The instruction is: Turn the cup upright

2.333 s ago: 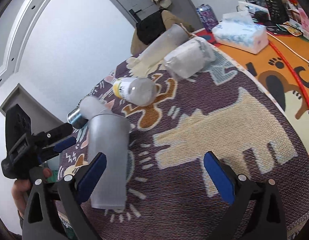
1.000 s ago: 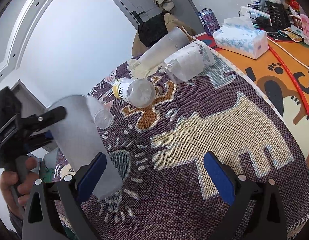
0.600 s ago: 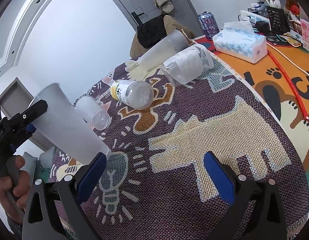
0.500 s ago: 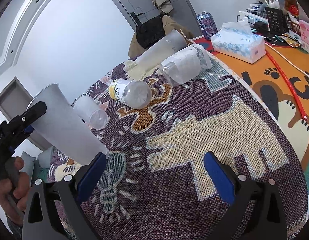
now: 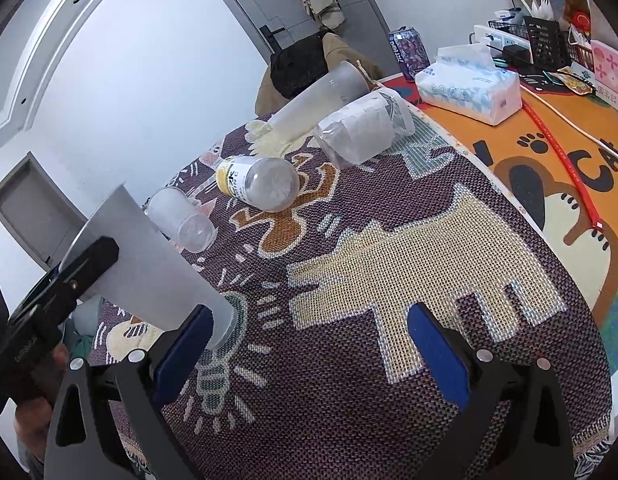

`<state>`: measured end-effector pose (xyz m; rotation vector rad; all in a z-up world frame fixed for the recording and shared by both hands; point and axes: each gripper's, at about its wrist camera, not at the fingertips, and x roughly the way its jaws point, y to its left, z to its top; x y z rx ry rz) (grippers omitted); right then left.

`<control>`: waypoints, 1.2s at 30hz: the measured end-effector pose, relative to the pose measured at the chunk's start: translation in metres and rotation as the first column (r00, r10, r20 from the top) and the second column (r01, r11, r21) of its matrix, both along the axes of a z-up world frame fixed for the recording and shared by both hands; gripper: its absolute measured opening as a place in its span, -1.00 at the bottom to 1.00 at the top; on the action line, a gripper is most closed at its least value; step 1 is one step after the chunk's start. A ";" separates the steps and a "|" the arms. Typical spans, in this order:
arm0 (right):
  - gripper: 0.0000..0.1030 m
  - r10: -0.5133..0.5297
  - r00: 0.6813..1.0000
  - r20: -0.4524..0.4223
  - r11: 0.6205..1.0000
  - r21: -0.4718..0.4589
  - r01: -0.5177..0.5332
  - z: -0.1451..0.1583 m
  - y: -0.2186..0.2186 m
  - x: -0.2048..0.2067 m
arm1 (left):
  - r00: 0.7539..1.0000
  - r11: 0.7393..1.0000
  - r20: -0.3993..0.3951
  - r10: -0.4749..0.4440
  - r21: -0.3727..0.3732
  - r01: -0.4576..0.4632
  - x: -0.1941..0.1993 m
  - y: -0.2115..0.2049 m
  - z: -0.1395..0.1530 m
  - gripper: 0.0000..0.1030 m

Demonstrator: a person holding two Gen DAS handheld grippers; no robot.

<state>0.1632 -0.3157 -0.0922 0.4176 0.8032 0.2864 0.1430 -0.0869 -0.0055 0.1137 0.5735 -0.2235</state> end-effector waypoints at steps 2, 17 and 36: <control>0.86 0.004 1.000 0.005 1.000 0.002 -0.004 0.001 0.000 -0.003 | 1.000 1.000 -0.008 -0.006 -0.020 0.006 -0.004 0.003 0.001 0.89; 0.86 0.036 0.997 0.071 0.999 -0.007 -0.036 0.023 0.007 -0.037 | 0.999 0.998 -0.041 0.025 -0.059 -0.027 -0.036 0.017 0.006 0.89; 0.86 0.115 0.984 0.140 0.985 -0.144 -0.095 0.040 0.028 -0.087 | 0.984 0.978 0.028 0.178 -0.114 -0.174 -0.112 0.065 0.011 0.89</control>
